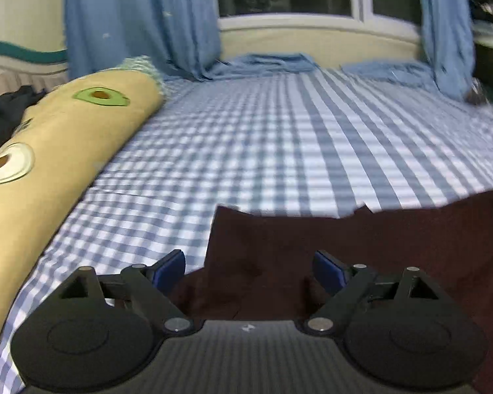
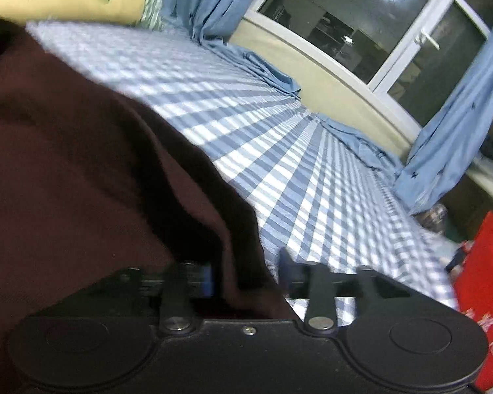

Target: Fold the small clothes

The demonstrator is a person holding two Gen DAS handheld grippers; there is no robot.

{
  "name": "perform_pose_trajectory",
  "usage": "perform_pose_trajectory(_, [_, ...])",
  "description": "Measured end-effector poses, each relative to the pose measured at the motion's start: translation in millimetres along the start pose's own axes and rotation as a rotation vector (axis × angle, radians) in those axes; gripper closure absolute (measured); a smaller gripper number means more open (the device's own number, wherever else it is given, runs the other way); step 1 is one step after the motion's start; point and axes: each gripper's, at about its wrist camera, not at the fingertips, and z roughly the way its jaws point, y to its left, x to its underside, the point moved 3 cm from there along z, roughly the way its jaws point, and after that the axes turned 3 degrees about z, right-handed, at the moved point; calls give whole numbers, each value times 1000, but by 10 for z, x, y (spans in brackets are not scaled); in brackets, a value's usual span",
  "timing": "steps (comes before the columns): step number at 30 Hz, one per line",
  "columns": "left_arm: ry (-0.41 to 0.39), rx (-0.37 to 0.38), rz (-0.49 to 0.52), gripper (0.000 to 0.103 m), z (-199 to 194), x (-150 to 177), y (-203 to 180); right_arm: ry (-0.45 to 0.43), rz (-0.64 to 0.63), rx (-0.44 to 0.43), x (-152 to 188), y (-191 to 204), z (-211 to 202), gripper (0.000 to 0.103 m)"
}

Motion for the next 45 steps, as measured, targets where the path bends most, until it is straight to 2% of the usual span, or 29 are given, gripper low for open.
perform_pose_trajectory(2, [-16,-25,-38,3,-77,-4,105,-17,45,-9,-32,-107,-38,19])
perform_pose_trajectory(4, [-49,-54,-70,2,-168,29,172,-34,71,31,-51,-211,-93,10])
perform_pose_trajectory(10, [-98,2,-51,1,-278,206,31,-26,147,66,84,-367,-211,1])
perform_pose_trajectory(13, [-92,-66,22,1,-167,316,-130,42,154,141,196,-358,-99,1])
perform_pose_trajectory(15, [-54,-130,70,1,-16,376,-186,84,175,181,309,-368,-19,1])
perform_pose_trajectory(18, [-16,-175,94,1,147,485,-196,92,300,168,510,-501,58,1])
perform_pose_trajectory(21, [6,-141,46,0,232,508,-88,94,395,143,583,-627,62,1])
perform_pose_trajectory(28, [27,-47,-114,1,256,531,170,92,385,145,582,-602,53,1])
perform_pose_trajectory(32, [-11,-62,-180,1,16,522,278,70,397,140,575,-628,6,0])
perform_pose_trajectory(35, [-40,-72,-179,1,-296,507,305,1,420,163,537,-684,-176,0])
perform_pose_trajectory(37, [-61,-89,-147,1,-496,497,288,-41,380,219,491,-660,-363,0])
perform_pose_trajectory(39, [-86,-94,-112,1,-710,518,247,-81,334,238,454,-607,-538,0])
perform_pose_trajectory(45, [-151,-32,-60,1,-1266,599,109,-159,169,215,288,-264,-1131,0])
